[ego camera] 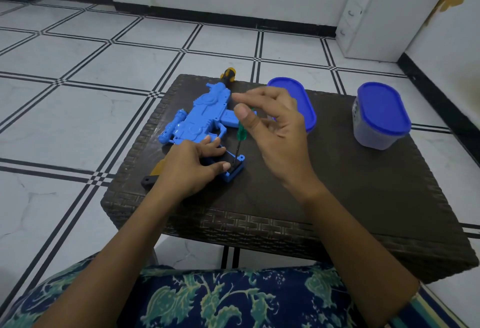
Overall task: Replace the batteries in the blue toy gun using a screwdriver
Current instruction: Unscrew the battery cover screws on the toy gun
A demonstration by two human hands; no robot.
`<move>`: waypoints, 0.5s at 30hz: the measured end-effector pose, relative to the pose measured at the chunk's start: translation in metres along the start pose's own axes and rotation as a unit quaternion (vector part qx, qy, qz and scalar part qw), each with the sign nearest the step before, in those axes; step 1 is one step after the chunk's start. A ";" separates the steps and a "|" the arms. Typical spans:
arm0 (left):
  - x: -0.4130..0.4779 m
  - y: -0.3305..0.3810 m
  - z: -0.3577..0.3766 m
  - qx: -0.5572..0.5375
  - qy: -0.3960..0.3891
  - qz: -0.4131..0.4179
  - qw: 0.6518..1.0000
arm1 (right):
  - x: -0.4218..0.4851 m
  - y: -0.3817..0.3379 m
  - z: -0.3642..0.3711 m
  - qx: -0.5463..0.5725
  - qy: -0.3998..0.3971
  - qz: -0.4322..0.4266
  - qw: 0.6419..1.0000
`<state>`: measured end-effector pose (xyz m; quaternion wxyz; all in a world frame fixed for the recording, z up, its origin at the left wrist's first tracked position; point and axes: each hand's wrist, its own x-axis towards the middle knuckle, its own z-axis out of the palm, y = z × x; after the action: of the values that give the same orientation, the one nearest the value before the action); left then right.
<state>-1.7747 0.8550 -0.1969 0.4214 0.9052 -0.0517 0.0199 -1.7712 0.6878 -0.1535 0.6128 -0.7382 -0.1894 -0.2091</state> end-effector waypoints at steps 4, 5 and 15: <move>-0.001 0.000 0.000 0.003 0.001 0.003 1.000 | 0.002 0.004 0.001 -0.015 0.013 -0.026 0.999; -0.001 0.000 0.000 0.004 0.002 0.004 1.000 | 0.002 0.004 0.001 -0.010 0.009 -0.029 0.999; -0.001 0.001 0.000 0.006 0.001 0.012 1.000 | -0.003 0.002 0.004 -0.021 0.003 -0.056 0.998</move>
<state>-1.7756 0.8550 -0.1963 0.4158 0.9069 -0.0622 0.0261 -1.7722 0.6916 -0.1568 0.5849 -0.7387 -0.2240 -0.2489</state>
